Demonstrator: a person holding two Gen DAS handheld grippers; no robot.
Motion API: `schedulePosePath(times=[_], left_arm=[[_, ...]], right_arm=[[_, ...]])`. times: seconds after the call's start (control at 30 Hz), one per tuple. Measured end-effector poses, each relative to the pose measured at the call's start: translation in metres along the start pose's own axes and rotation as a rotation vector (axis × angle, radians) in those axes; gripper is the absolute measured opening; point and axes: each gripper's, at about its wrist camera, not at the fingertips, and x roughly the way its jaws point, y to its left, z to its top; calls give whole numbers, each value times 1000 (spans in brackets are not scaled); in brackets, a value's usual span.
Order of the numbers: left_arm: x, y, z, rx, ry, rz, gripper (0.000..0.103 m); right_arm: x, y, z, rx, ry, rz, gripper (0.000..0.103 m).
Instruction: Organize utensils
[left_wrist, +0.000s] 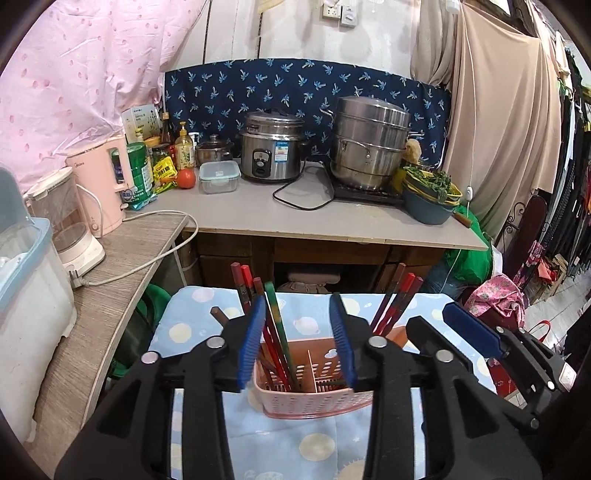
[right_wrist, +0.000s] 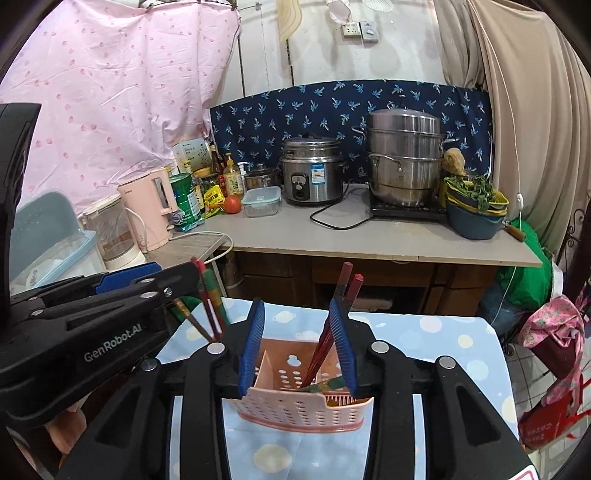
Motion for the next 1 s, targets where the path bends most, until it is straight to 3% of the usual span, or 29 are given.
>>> schedulePosePath(times=[0.4, 1.0], left_arm=[[-44, -1, -22, 32, -33, 38, 51], [-38, 2, -96, 52, 90, 74, 52]], right_arm=[[-44, 6, -29, -2, 39, -20, 45], [-42, -7, -91, 64, 191, -29, 45]])
